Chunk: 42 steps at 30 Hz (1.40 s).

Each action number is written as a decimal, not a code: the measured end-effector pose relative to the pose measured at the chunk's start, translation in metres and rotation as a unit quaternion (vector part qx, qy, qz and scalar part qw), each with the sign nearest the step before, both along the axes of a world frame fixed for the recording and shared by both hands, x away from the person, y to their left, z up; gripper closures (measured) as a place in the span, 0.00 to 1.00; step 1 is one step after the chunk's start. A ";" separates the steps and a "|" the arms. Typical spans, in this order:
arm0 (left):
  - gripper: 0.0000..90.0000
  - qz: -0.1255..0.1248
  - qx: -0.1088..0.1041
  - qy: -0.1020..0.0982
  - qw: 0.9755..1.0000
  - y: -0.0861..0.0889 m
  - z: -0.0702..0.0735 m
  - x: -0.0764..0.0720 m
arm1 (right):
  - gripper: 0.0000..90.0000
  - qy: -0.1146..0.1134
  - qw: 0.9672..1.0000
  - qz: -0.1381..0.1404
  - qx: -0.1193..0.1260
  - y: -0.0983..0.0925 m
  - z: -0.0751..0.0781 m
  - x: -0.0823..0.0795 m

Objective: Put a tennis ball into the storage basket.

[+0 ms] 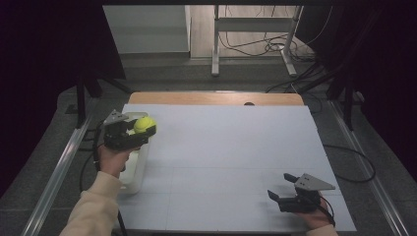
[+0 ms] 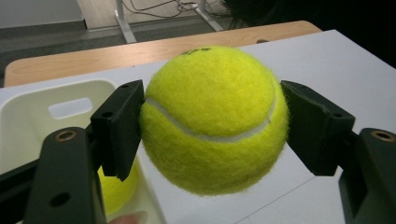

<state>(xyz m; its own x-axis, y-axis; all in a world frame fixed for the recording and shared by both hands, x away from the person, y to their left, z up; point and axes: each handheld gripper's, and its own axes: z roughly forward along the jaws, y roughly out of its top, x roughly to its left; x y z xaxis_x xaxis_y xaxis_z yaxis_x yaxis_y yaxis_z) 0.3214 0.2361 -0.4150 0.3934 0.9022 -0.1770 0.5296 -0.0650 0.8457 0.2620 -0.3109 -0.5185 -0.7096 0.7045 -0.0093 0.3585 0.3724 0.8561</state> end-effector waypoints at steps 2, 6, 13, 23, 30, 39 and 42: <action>0.30 0.004 -0.001 0.001 1.000 0.004 -0.001 -0.001 | 0.14 0.000 1.000 0.000 -0.001 0.000 0.000 0.000; 0.30 0.010 0.002 0.004 1.000 0.010 -0.003 -0.003 | 0.14 0.000 1.000 0.000 -0.001 0.000 0.000 0.000; 0.30 0.024 0.004 0.007 1.000 0.020 -0.004 -0.005 | 0.14 0.000 1.000 -0.001 -0.002 0.000 0.000 0.000; 0.30 0.034 0.008 0.018 0.999 0.031 -0.010 -0.006 | 0.14 0.000 1.000 0.000 -0.001 0.000 0.000 0.000; 0.30 0.041 0.011 0.026 0.999 0.040 -0.013 -0.009 | 0.14 0.001 1.000 0.000 -0.001 0.001 -0.001 0.000; 0.30 0.046 0.018 0.042 0.998 0.044 -0.019 -0.006 | 0.14 0.001 1.000 0.000 -0.002 0.001 -0.001 0.001; 0.30 0.046 0.023 0.048 0.998 0.044 -0.020 -0.004 | 0.14 0.001 1.000 0.000 -0.002 0.001 -0.001 0.001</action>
<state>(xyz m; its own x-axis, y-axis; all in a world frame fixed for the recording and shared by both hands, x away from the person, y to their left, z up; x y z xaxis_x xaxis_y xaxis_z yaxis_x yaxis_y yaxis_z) 0.3173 0.2801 -0.4349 0.2922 0.9414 -0.1683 0.6140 -0.0497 0.7878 0.2626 -0.3102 -0.5193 -0.7096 0.7046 -0.0106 0.3598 0.3752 0.8543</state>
